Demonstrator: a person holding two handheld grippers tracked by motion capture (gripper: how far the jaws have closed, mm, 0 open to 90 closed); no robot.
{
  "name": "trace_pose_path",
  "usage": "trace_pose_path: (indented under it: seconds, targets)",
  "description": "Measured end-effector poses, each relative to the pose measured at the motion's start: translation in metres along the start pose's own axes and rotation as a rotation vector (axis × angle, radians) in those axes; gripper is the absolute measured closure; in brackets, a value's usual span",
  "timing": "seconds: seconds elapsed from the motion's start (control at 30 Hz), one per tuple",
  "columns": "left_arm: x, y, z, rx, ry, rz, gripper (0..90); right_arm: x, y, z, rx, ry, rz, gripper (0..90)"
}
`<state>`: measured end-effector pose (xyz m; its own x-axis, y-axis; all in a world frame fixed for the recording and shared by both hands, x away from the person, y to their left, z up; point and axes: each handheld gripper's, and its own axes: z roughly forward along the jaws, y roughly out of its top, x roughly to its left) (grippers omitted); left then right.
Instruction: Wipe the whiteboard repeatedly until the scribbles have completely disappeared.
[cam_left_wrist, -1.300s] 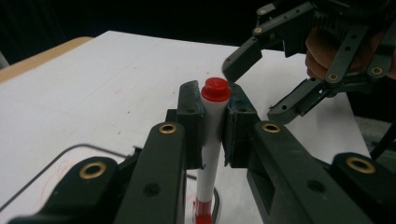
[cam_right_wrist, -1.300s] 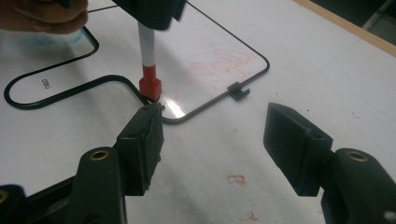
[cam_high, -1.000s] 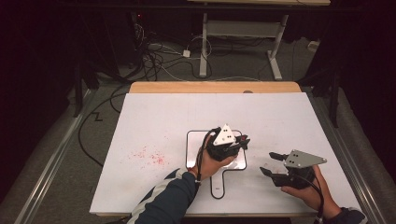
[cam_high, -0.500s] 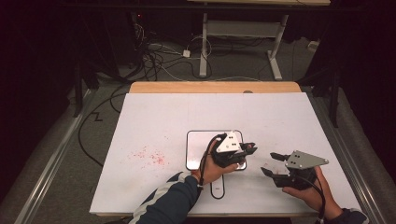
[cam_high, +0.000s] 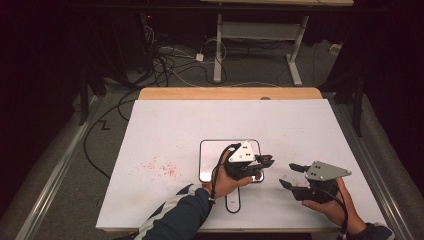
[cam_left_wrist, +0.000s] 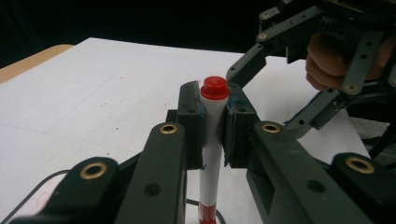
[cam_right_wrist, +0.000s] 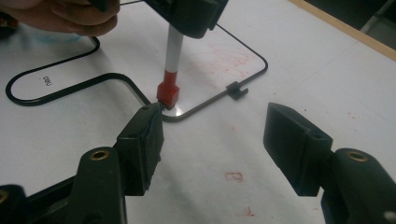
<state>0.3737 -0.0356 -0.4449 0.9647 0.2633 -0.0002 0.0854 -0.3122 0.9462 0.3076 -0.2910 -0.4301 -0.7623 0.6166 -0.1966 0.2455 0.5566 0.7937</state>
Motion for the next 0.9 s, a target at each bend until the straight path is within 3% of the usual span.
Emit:
trace_pose_path:
  seconds: [0.17, 0.23, 0.27, 0.4, 0.43, 0.5, 0.57, 0.67, 0.77, 0.9]
  targets:
    - [0.025, 0.004, 0.003, 0.018, 0.062, 0.002, 78.1, 0.001, 0.001, 0.001, 0.002, 0.004, -0.004, 38.4]
    - [0.03, 0.004, 0.004, 0.018, 0.063, -0.009, 78.1, 0.001, 0.0, 0.001, 0.003, 0.004, -0.004, 38.5]
    - [0.043, 0.005, 0.003, 0.023, 0.106, -0.01, 78.1, 0.0, 0.0, 0.001, 0.003, 0.006, -0.001, 38.5]
    - [0.066, 0.006, 0.003, 0.035, 0.169, -0.035, 78.1, 0.0, -0.002, 0.002, 0.005, 0.008, 0.0, 38.4]
    - [0.066, 0.006, 0.003, 0.035, 0.169, -0.035, 78.1, 0.0, -0.002, 0.002, 0.007, 0.007, -0.003, 38.4]
    - [0.073, 0.005, 0.002, 0.021, 0.174, -0.075, 78.1, 0.0, -0.002, 0.002, 0.008, 0.007, -0.006, 38.4]
    - [0.07, 0.004, 0.002, 0.013, 0.147, -0.082, 78.1, 0.0, -0.002, 0.001, 0.007, 0.006, -0.007, 38.5]
    - [0.053, 0.003, 0.0, 0.012, 0.084, -0.052, 78.1, -0.001, -0.003, 0.0, 0.005, 0.003, -0.001, 38.5]
    - [0.039, -0.001, -0.007, 0.008, 0.049, -0.027, 78.1, -0.001, -0.003, -0.001, 0.005, 0.0, -0.001, 38.5]
    - [0.034, -0.003, -0.016, 0.026, 0.052, 0.024, 78.0, 0.002, -0.002, 0.0, 0.008, 0.001, -0.007, 38.6]
